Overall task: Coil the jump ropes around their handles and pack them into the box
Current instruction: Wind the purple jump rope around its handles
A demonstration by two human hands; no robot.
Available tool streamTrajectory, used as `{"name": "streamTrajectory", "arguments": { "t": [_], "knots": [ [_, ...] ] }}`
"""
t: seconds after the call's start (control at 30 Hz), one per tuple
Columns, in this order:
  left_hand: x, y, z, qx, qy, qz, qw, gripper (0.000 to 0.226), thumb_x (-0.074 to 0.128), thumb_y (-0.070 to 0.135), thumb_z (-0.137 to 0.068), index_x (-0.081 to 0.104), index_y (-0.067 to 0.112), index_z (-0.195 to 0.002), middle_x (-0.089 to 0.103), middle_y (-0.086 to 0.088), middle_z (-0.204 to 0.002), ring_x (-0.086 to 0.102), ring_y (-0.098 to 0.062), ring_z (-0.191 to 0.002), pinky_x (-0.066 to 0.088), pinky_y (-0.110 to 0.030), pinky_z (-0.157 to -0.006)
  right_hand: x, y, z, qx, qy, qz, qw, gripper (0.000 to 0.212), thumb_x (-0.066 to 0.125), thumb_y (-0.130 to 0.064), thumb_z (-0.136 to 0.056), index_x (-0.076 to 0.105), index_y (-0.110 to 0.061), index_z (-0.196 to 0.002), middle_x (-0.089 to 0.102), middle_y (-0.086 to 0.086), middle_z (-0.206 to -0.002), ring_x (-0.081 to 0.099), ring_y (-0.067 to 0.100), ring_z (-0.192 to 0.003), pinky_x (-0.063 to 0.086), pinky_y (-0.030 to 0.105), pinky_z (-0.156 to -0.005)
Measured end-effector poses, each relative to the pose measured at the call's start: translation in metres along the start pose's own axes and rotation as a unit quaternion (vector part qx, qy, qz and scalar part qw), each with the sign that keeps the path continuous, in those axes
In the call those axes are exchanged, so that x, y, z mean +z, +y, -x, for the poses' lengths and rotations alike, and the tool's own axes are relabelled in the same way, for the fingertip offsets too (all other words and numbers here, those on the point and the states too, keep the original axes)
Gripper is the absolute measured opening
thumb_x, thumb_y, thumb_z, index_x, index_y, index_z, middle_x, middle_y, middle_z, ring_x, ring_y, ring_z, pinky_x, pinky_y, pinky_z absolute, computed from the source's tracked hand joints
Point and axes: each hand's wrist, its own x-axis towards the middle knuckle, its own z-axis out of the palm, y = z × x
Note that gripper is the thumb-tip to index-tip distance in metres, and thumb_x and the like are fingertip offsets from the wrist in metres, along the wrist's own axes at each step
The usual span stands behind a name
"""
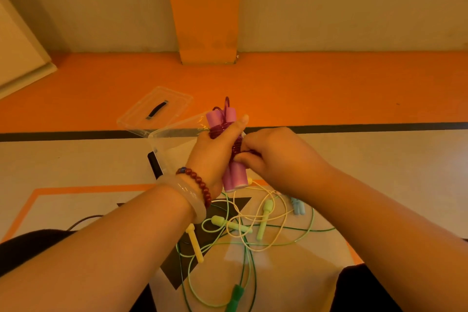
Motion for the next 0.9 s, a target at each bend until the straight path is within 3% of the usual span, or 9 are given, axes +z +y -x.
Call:
{"name": "streamTrajectory", "arguments": {
  "t": [0.07,0.17,0.27,0.33,0.47,0.53,0.6,0.73,0.9],
  "knots": [
    [0.000,-0.002,-0.001,0.025,0.032,0.001,0.999,0.040,0.079,0.031,-0.076,0.061,0.010,-0.105,0.066,-0.014,-0.088,0.065,-0.024,-0.074,0.056,-0.037,-0.066,-0.002,-0.005,-0.003,0.004,-0.011,0.003,1.000,0.017,0.052,-0.032,-0.096,0.061,-0.017,-0.094,0.060,0.000,-0.091,0.051,0.016,-0.084,0.034,0.029,-0.069],
    [0.002,-0.002,-0.003,0.008,0.003,0.000,1.000,0.044,0.077,0.019,-0.076,0.057,0.011,-0.114,0.068,-0.018,-0.096,0.066,-0.024,-0.075,0.058,-0.039,-0.068,-0.015,0.002,-0.004,0.002,-0.075,-0.009,0.997,0.017,0.052,-0.035,-0.096,0.052,-0.022,-0.085,0.058,-0.005,-0.086,0.052,0.012,-0.078,0.037,0.030,-0.067],
    [0.007,-0.003,0.003,-0.002,-0.040,-0.001,0.999,0.012,0.065,0.012,-0.086,0.060,0.013,-0.097,0.062,-0.008,-0.075,0.058,-0.015,-0.054,0.052,-0.026,-0.050,-0.029,0.011,-0.004,0.005,-0.147,-0.004,0.989,0.019,0.051,-0.040,-0.096,0.051,-0.030,-0.079,0.062,-0.010,-0.070,0.052,0.002,-0.063,0.038,0.019,-0.058],
    [0.009,-0.002,0.005,0.005,-0.054,-0.013,0.998,0.003,0.063,0.012,-0.088,0.060,0.014,-0.090,0.058,-0.006,-0.072,0.055,-0.012,-0.049,0.050,-0.023,-0.047,-0.035,0.018,-0.003,0.020,-0.163,-0.005,0.986,0.020,0.052,-0.041,-0.095,0.057,-0.025,-0.084,0.062,-0.011,-0.066,0.052,-0.002,-0.059,0.035,0.013,-0.054],
    [0.012,0.003,0.009,0.006,-0.075,0.004,0.997,0.017,0.066,0.018,-0.085,0.057,0.014,-0.099,0.055,-0.004,-0.076,0.059,-0.012,-0.048,0.053,-0.025,-0.049,-0.049,0.029,0.003,0.058,-0.170,-0.117,0.977,0.020,0.055,-0.031,-0.096,0.055,-0.024,-0.077,0.060,-0.009,-0.062,0.056,-0.002,-0.057,0.040,0.010,-0.058],
    [0.013,0.007,0.013,0.014,-0.107,0.026,0.994,0.038,0.070,0.023,-0.073,0.058,0.011,-0.107,0.056,-0.007,-0.083,0.061,-0.013,-0.055,0.054,-0.027,-0.051,-0.050,0.034,0.007,0.081,-0.185,-0.243,0.949,0.014,0.056,-0.023,-0.095,0.057,-0.020,-0.081,0.058,-0.008,-0.057,0.060,0.006,-0.057,0.046,0.019,-0.060],
    [0.013,0.010,0.015,0.025,-0.122,0.033,0.992,0.049,0.068,0.027,-0.065,0.058,0.012,-0.110,0.057,-0.007,-0.084,0.060,-0.013,-0.059,0.052,-0.026,-0.050,-0.048,0.037,0.010,0.098,-0.199,-0.363,0.905,0.007,0.057,-0.018,-0.092,0.058,-0.013,-0.087,0.054,-0.006,-0.056,0.053,0.010,-0.049,0.044,0.023,-0.052],
    [0.009,0.014,0.018,0.023,-0.171,0.018,0.985,0.030,0.063,0.029,-0.068,0.061,0.018,-0.096,0.061,0.001,-0.072,0.059,-0.010,-0.056,0.051,-0.023,-0.049,-0.048,0.046,0.010,0.105,-0.239,-0.493,0.830,0.016,0.066,-0.011,-0.084,0.061,-0.005,-0.098,0.054,0.002,-0.067,0.045,0.005,-0.044,0.039,0.017,-0.045],
    [0.002,0.014,0.016,-0.016,-0.207,0.068,0.976,0.027,0.061,0.026,-0.069,0.062,0.014,-0.093,0.059,-0.004,-0.076,0.058,-0.015,-0.064,0.056,-0.027,-0.054,-0.055,0.055,0.011,0.113,-0.230,-0.537,0.804,0.018,0.062,-0.002,-0.083,0.065,-0.005,-0.101,0.063,0.004,-0.069,0.051,0.006,-0.048,0.043,0.016,-0.044]
  ]
}}
